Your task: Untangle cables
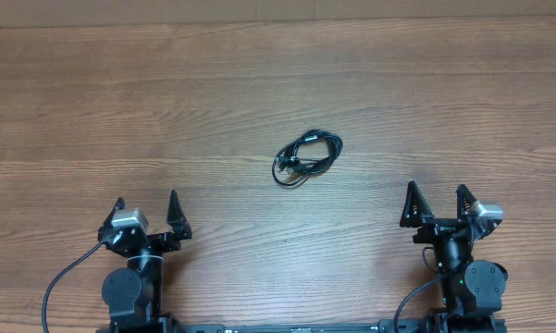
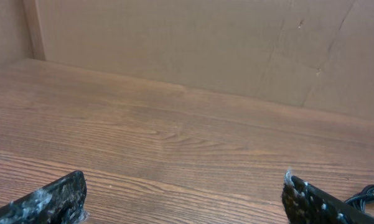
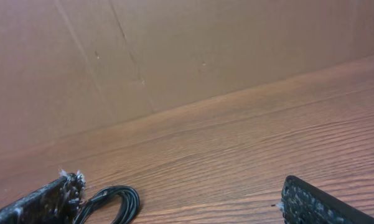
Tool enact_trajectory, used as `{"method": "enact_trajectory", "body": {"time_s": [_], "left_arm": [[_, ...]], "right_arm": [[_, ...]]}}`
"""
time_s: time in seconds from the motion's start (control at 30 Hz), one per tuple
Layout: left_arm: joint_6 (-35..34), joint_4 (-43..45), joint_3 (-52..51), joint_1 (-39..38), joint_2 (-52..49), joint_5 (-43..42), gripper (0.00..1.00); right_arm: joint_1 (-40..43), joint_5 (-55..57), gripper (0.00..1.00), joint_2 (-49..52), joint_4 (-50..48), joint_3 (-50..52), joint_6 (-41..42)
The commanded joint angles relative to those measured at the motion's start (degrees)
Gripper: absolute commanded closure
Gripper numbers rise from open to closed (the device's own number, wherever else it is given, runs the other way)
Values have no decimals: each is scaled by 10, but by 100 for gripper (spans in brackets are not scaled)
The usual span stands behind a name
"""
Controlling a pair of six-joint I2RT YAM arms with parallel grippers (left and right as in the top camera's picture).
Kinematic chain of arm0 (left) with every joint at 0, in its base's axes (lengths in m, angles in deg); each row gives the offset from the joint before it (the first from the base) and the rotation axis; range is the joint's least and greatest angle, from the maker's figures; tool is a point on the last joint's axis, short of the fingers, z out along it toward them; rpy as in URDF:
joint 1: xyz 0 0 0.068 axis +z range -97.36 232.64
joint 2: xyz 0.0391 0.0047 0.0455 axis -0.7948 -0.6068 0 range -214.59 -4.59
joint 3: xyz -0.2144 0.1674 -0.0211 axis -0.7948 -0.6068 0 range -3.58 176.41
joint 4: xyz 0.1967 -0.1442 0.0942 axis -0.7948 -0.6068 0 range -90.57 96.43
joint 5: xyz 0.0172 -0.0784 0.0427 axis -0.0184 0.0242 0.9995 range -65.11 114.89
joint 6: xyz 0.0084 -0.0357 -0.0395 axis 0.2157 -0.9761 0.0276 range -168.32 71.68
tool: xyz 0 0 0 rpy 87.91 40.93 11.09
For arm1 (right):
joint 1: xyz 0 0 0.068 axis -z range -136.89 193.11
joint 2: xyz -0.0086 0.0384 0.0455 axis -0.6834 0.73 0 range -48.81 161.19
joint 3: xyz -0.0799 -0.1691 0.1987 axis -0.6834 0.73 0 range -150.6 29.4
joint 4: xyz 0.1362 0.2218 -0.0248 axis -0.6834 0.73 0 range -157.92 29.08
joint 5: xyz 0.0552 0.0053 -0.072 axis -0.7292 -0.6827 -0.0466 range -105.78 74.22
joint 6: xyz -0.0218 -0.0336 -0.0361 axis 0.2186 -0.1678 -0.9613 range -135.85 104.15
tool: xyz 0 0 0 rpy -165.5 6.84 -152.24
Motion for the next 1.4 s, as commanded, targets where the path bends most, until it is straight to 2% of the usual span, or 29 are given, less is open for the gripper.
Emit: {"method": "enact_trajectory", "body": {"time_s": [0.0, 0.97, 1.13, 1.37], "left_arm": [[-5, 0, -3, 0, 5, 0, 0], [-2, 0, -3, 0, 5, -3, 0], [28, 0, 4, 0, 5, -33, 0], [32, 0, 11, 0, 5, -33, 0]], "right_arm": [[1, 4, 0, -7, -3, 6, 0], [1, 4, 0, -7, -3, 6, 0], [1, 4, 0, -7, -3, 6, 0], [1, 4, 0, -7, -3, 6, 0]]}}
